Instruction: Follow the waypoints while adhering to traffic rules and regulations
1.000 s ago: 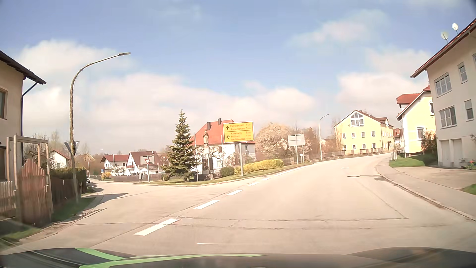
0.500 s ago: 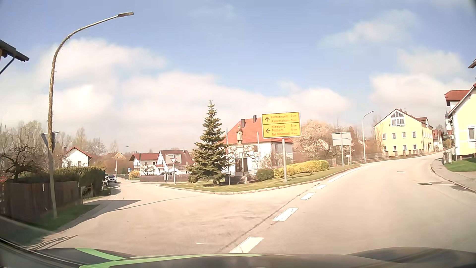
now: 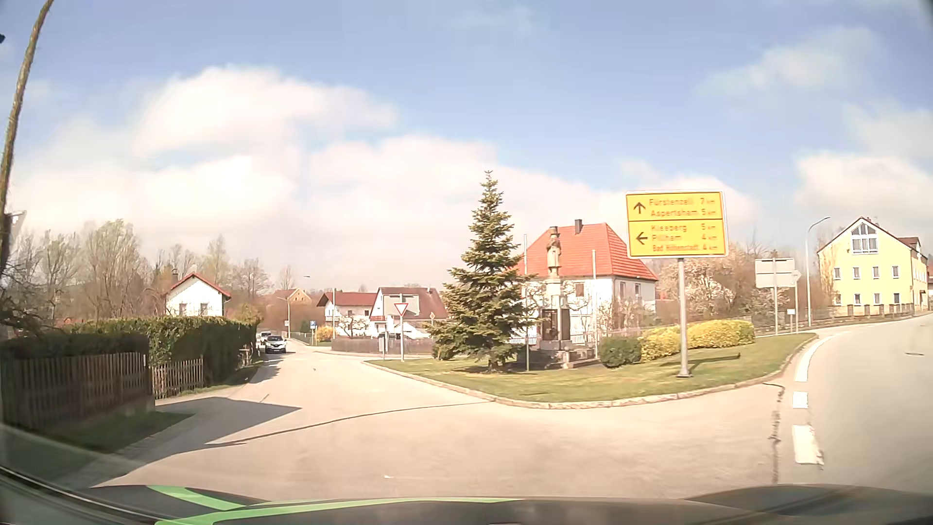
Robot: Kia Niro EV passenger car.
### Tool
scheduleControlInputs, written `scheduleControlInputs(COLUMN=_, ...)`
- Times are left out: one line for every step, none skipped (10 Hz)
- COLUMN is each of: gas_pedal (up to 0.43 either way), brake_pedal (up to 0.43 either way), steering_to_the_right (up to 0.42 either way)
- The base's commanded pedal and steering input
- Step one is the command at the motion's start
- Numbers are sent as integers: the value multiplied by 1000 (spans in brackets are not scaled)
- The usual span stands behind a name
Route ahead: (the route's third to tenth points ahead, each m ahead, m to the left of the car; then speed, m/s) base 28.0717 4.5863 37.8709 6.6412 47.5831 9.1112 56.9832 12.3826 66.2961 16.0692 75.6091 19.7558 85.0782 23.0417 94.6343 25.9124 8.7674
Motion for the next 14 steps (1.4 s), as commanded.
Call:
scheduleControlInputs(gas_pedal=20, brake_pedal=0, steering_to_the_right=-105)
scheduleControlInputs(gas_pedal=20, brake_pedal=0, steering_to_the_right=-101)
scheduleControlInputs(gas_pedal=20, brake_pedal=0, steering_to_the_right=-95)
scheduleControlInputs(gas_pedal=20, brake_pedal=0, steering_to_the_right=-91)
scheduleControlInputs(gas_pedal=20, brake_pedal=0, steering_to_the_right=-89)
scheduleControlInputs(gas_pedal=20, brake_pedal=0, steering_to_the_right=-81)
scheduleControlInputs(gas_pedal=20, brake_pedal=0, steering_to_the_right=-70)
scheduleControlInputs(gas_pedal=20, brake_pedal=0, steering_to_the_right=-62)
scheduleControlInputs(gas_pedal=0, brake_pedal=0, steering_to_the_right=-60)
scheduleControlInputs(gas_pedal=0, brake_pedal=0, steering_to_the_right=-54)
scheduleControlInputs(gas_pedal=0, brake_pedal=0, steering_to_the_right=-48)
scheduleControlInputs(gas_pedal=0, brake_pedal=0, steering_to_the_right=-44)
scheduleControlInputs(gas_pedal=0, brake_pedal=0, steering_to_the_right=-40)
scheduleControlInputs(gas_pedal=0, brake_pedal=0, steering_to_the_right=-36)
